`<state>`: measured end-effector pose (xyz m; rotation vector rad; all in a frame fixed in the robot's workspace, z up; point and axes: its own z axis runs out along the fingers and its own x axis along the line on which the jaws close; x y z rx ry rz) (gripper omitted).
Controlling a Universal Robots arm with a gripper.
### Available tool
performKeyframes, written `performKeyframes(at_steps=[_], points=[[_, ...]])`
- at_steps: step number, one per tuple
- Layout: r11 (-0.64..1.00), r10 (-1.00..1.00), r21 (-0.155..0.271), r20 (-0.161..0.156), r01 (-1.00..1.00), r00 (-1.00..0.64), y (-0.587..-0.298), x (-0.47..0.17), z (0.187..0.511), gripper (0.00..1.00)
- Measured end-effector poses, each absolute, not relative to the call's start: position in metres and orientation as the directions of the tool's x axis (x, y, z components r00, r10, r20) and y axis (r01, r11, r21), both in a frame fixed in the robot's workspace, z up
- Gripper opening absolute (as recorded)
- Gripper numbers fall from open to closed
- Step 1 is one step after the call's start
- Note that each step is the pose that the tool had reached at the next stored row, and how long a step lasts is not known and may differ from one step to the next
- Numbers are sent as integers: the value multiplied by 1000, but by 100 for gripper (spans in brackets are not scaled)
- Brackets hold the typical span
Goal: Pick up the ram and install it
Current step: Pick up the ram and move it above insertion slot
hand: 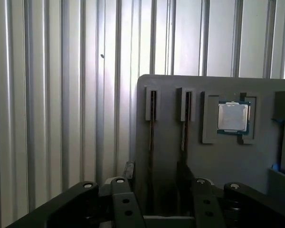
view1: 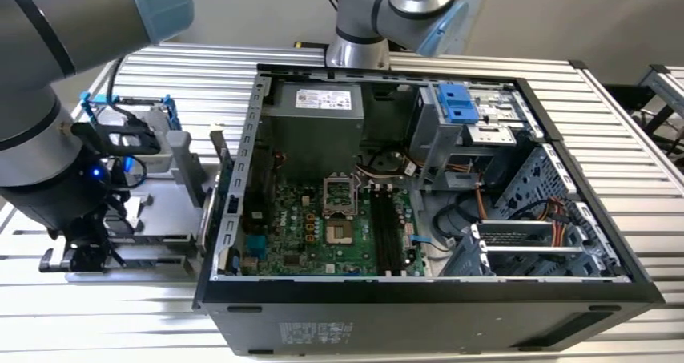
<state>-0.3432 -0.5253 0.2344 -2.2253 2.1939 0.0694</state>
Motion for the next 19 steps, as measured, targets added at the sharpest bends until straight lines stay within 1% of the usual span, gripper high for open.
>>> performKeyframes(at_steps=[19], points=[[-7,-999,20,-33,-1000,6,-525,-343,203,100]])
